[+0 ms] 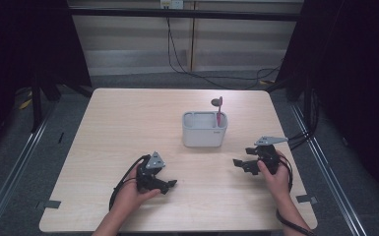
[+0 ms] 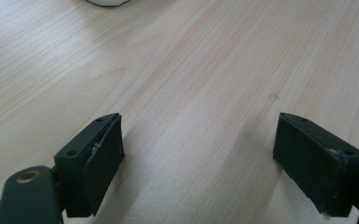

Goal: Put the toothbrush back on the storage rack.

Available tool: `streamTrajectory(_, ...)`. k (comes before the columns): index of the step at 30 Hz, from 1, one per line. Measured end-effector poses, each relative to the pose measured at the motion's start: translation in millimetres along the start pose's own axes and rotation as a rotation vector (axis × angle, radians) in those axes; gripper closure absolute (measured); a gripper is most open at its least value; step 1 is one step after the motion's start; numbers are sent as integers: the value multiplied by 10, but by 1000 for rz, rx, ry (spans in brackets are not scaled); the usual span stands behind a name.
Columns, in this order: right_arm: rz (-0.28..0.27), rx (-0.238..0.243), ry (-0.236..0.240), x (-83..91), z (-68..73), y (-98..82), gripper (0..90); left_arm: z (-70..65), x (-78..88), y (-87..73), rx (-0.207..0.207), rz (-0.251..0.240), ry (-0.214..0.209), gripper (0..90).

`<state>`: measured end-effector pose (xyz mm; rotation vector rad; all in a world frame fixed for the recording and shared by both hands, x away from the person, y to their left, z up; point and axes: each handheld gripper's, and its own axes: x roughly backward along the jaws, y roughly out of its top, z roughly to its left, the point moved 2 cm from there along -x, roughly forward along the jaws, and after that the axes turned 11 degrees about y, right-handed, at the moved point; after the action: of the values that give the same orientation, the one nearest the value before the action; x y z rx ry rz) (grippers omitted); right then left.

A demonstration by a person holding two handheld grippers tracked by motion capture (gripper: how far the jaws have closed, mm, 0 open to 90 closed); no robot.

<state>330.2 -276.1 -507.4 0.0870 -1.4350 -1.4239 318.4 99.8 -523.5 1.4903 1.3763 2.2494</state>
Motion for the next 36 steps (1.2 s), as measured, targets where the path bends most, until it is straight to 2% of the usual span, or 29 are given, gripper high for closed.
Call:
streamTrajectory(8,22,10,-7,-9,-7,-39,195,0,0,0,0,0,0,157)
streamTrajectory(26,108,43,-26,-42,-13,-131,197,-1,0,0,-1,0,1,157)
streamTrajectory(36,106,94,-33,-48,-5,-170,193,-1,0,0,-1,0,1,157)
